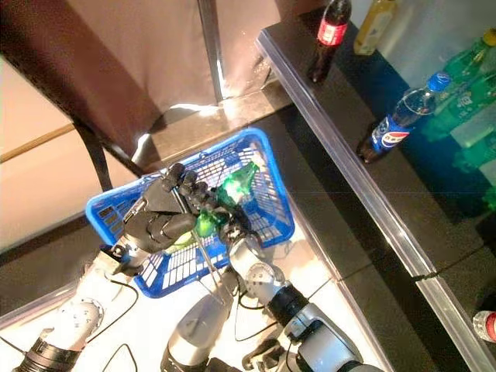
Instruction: Pick up the drink and place into the basket.
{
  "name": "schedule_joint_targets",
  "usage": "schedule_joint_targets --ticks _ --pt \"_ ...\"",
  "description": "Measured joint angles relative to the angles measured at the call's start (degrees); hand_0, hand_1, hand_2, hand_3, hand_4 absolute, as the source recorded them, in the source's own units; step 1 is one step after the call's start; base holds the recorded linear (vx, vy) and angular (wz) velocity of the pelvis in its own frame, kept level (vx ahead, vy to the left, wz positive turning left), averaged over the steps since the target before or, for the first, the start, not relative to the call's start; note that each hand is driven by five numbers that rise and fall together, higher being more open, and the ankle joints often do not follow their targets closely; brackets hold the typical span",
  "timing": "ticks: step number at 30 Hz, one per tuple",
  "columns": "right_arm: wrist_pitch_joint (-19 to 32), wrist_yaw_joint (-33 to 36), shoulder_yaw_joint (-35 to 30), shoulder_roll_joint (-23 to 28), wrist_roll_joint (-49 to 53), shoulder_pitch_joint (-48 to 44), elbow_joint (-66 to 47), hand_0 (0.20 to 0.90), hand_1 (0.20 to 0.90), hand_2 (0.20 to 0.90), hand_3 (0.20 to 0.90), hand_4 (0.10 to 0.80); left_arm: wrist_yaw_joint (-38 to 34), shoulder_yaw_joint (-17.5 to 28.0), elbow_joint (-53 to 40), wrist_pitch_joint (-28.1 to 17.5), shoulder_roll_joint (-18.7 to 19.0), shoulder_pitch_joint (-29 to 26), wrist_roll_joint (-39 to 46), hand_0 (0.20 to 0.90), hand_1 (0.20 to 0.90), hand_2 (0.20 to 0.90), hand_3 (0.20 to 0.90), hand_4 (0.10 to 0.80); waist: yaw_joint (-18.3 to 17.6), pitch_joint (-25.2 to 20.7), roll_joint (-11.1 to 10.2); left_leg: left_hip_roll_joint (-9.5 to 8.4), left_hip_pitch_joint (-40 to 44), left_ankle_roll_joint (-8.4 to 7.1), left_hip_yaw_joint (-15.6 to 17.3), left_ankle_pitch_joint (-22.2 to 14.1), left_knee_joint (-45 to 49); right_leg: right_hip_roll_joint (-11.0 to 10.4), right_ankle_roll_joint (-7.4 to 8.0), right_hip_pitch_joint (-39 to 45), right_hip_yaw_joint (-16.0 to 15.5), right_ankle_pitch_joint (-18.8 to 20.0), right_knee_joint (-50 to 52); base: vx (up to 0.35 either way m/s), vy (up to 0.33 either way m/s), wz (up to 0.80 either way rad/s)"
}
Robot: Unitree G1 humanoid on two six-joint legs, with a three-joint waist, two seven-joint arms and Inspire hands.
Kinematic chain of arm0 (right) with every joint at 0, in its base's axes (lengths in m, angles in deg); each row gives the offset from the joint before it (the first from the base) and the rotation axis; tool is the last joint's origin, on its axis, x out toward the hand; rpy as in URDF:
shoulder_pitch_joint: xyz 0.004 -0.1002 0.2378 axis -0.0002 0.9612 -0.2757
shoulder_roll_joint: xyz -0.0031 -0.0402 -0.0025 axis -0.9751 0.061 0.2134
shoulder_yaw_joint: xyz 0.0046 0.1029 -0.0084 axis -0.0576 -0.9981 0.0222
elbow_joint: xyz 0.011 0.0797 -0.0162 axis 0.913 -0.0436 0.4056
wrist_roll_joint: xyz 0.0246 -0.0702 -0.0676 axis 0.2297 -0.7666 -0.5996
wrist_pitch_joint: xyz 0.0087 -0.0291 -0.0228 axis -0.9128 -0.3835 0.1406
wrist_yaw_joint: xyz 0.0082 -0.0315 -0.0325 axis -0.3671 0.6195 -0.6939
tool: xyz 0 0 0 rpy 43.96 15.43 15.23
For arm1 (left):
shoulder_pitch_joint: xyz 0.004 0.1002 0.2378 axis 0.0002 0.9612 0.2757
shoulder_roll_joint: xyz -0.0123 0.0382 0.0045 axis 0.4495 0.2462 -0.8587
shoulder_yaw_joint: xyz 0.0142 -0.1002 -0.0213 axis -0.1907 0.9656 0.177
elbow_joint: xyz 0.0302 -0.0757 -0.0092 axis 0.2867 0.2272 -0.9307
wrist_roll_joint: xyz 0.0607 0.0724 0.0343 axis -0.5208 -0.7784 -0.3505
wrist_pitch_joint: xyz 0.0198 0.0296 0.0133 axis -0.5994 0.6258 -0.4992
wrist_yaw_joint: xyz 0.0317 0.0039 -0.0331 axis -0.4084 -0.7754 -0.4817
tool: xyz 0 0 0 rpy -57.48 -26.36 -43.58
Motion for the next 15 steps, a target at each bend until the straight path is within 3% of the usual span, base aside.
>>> schedule_joint_targets --ticks 4,15 --pt "0.71 -4.35 -2.17 -0.76 11.22 -1.88 0.08 0.300 0.300 0.300 0.200 0.100 0.04 -0.04 0.00 0.07 0.84 0.00 0.00 0.300 0.300 0.300 0.200 0.100 0.16 0.00 0.00 -0.83 -0.06 0.32 0.01 -0.17 0.23 -0.67 0.40 0.08 -0.10 -0.10 0.14 0.041 0.045 0.02" --pt "-2.32 -4.76 -3.53 -1.41 17.36 -2.42 3.55 0.300 0.300 0.300 0.200 0.100 2.75 -0.06 0.00 0.18 2.69 0.01 1.60 0.300 0.300 0.300 0.200 0.100 1.17 0.02 0.03 -2.81 -1.10 1.55 -0.12 -0.96 1.75 -2.72 1.47 0.47 -1.46 -0.36 0.43 0.022 0.026 0.05"
